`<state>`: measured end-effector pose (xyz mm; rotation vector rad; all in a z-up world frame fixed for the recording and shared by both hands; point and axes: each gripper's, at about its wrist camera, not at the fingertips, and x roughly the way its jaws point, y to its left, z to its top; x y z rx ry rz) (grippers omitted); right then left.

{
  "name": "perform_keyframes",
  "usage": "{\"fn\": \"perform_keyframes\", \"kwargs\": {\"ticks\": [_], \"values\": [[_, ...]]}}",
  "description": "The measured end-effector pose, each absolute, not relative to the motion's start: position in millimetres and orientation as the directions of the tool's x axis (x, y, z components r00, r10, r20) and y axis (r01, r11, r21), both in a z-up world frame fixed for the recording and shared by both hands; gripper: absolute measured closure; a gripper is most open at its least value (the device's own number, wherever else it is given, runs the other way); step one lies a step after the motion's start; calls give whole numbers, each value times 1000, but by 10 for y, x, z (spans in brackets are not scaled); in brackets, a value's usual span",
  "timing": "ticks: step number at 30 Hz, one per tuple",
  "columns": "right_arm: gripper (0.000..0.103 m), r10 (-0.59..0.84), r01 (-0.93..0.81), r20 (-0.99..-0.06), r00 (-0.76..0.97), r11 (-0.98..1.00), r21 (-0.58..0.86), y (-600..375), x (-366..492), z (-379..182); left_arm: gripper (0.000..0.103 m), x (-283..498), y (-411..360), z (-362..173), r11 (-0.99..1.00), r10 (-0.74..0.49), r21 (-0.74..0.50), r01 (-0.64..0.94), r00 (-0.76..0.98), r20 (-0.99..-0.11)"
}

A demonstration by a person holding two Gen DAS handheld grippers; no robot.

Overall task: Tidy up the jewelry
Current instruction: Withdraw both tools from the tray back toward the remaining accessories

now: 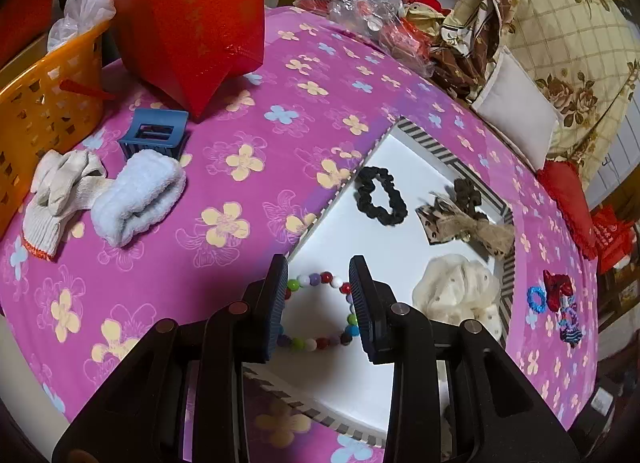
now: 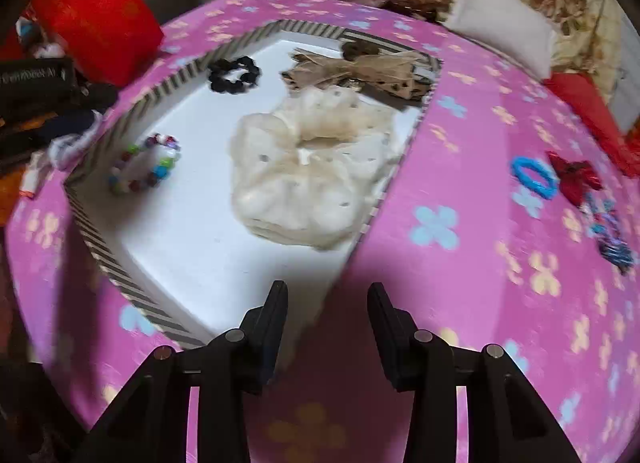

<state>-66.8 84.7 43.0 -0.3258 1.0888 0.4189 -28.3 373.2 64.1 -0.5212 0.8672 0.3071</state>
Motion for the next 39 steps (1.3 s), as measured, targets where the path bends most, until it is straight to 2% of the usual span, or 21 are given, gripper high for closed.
{"fn": "perform_keyframes", "kwargs": {"ticks": [9,18,22,24,28,34,39], "values": [[62,95,-501,-906,412,854,-138,741,-752,473,72,-264,3703,653,838,38,-313,-447,620,-784],[60,145,-509,-887,439,853,-112,601,-850,521,72,-196,3513,695,864,36,-287,-414,619,-784],[55,257,-494,-848,463,870,-6,280,-983,702,72,-192,3361,773,884,47,-264,-385,637,-770],[47,264,-470,-835,483,883,7,102,-1035,757,72,-183,3267,803,895,48,-252,-367,642,-765],[46,188,-388,-817,545,920,-46,-363,-1125,776,72,-212,2960,909,927,27,-229,-298,660,-751],[46,155,-248,-817,555,969,16,-1266,-1285,710,67,-355,2405,970,969,2,-174,-176,709,-705],[46,149,-195,-796,587,980,40,-1701,-1482,703,67,-452,1946,803,987,-43,-135,-84,675,-737]]}}
